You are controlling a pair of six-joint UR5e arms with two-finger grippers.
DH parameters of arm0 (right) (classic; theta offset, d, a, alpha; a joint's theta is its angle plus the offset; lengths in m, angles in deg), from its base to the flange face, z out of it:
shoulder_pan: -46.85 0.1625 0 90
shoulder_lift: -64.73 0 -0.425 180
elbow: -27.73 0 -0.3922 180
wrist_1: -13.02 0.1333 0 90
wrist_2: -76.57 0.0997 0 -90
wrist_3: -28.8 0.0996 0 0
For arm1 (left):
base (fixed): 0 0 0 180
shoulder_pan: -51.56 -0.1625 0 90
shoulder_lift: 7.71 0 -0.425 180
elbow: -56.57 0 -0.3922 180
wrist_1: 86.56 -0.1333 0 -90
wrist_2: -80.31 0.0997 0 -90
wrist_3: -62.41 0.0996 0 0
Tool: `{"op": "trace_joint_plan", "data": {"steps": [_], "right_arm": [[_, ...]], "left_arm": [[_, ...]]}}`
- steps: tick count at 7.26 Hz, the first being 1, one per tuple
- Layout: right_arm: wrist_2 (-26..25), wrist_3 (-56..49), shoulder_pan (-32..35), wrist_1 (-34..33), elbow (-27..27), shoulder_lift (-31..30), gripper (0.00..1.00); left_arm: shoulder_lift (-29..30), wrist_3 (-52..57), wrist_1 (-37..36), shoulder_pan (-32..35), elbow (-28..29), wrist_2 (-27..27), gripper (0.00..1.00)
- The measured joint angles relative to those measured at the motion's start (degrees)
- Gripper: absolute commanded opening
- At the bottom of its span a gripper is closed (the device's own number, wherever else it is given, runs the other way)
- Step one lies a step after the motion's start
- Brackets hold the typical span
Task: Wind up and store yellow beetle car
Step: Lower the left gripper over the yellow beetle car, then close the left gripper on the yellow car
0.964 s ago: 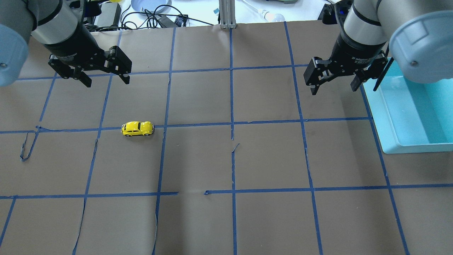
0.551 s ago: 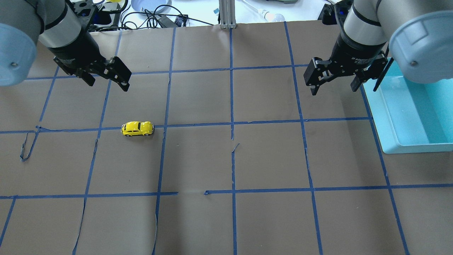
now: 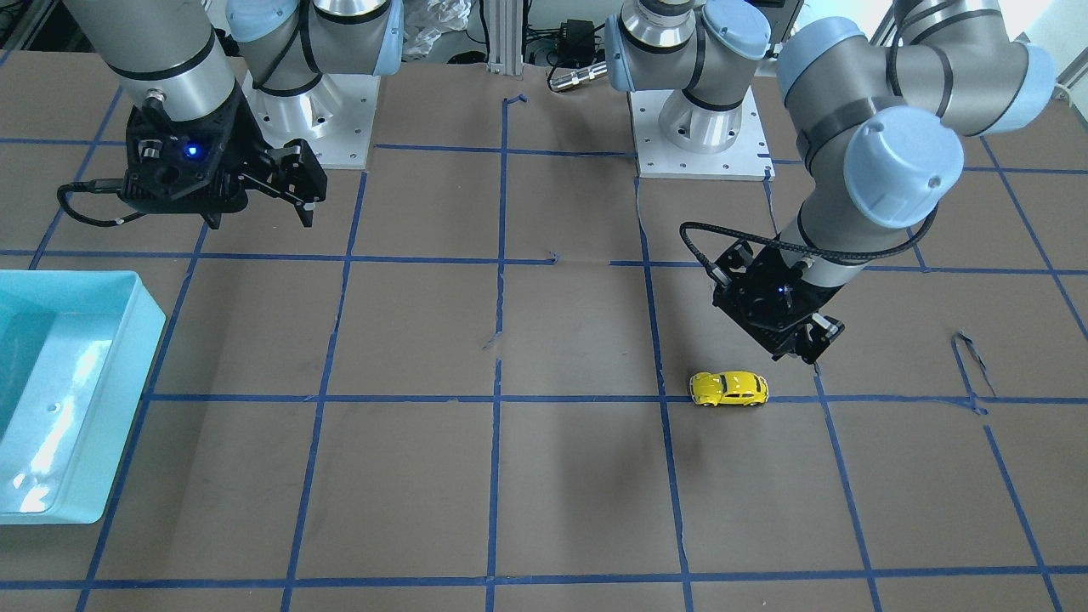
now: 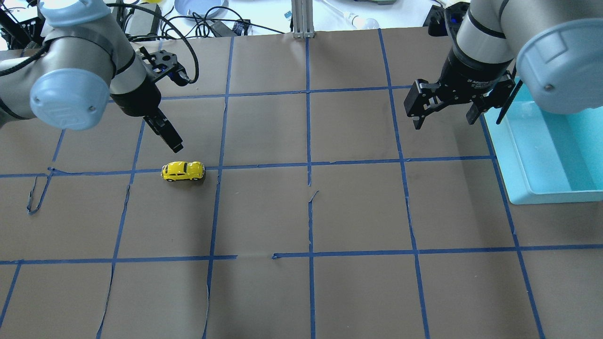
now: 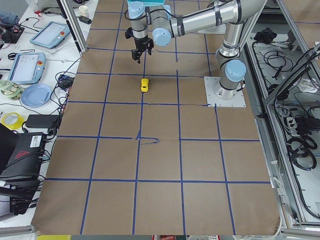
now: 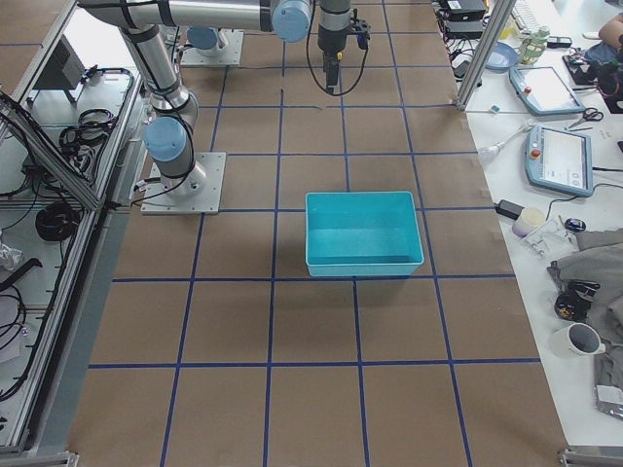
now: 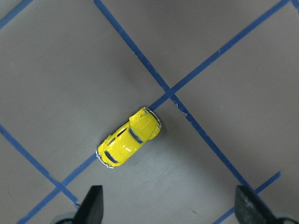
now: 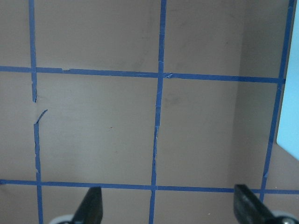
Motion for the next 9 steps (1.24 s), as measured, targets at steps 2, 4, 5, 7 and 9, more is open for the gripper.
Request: {"op": "trace_joint_plan", "data": {"steps": [2,4,5,7,9], "right_arm": [[-0.1,0.1,0.0,0.0,0.0,0.0,1.0],[0.0,0.3,-0.1,-0.1,0.0,-0.1,1.0],[-0.1,0.3,-0.1,-0.3,0.0,-0.2,1.0],[-0.2,0.3,-0.1,-0.6,0.0,-0.3,1.0],[-0.2,0.2,-0.1,-0.7,-0.1,-0.1,1.0]], "left_arm": [[2.6,22.4,-3.8,-1.6,-0.9,2.8,0.99],[5.7,30.4,-11.0,-3.1,-3.7,3.9,0.92],[6.3,31.7,-17.5,-3.2,-7.3,4.2,0.9],[6.8,35.4,-27.3,-3.0,-13.0,4.2,0.9],[6.9,38.0,-29.3,-3.1,-14.8,3.7,0.9]]}}
